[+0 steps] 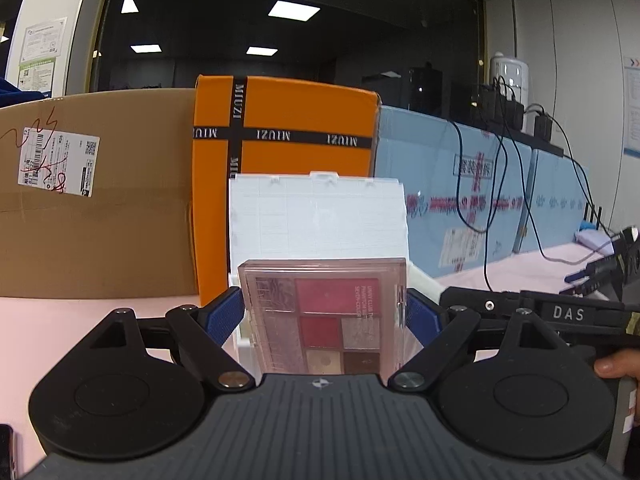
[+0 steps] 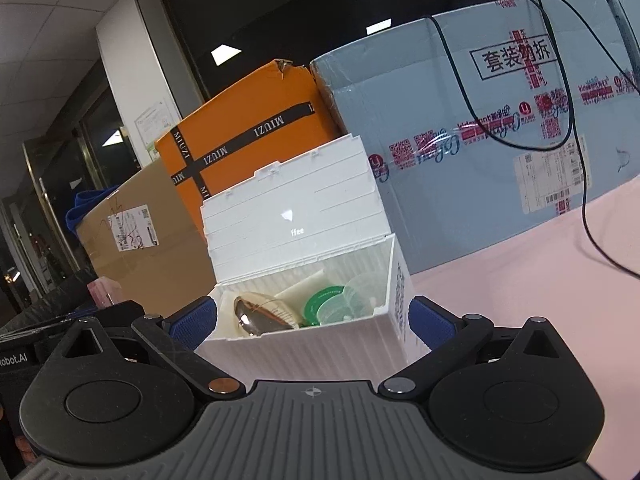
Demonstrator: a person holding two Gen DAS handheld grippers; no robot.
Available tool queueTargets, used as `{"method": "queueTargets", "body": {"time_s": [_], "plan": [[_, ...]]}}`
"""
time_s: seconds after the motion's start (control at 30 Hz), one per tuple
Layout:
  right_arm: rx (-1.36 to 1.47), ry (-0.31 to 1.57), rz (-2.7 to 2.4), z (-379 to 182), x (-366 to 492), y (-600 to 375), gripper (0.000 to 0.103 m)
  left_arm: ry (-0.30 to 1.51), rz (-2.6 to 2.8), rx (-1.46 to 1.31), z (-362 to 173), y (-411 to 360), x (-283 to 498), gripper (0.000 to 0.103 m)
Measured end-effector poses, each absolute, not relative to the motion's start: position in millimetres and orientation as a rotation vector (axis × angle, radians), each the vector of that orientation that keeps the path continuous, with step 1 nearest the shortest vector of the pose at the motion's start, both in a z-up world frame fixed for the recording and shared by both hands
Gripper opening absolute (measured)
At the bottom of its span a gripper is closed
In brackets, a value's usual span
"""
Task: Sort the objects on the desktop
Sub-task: 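Carry the pink palette into the white box with the left gripper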
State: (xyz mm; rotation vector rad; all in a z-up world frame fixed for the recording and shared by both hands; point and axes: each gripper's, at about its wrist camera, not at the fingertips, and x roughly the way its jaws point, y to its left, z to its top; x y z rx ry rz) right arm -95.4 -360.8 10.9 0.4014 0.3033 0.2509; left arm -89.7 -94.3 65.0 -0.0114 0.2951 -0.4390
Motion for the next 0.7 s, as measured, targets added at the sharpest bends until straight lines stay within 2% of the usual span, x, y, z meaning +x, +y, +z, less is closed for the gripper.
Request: {"method": "queueTargets", "body": {"time_s": [0.47,0.7], "plan": [[0.239,0.219,0.256,56,-56,-352,0.103,0.306,-0.400,-0.025,74,-98,-35,0.083],[0.275,0.234,0.260,50,-39,-353,0.103,0.344,-0.402,0.091,69,-113,-17,0.083]]}}
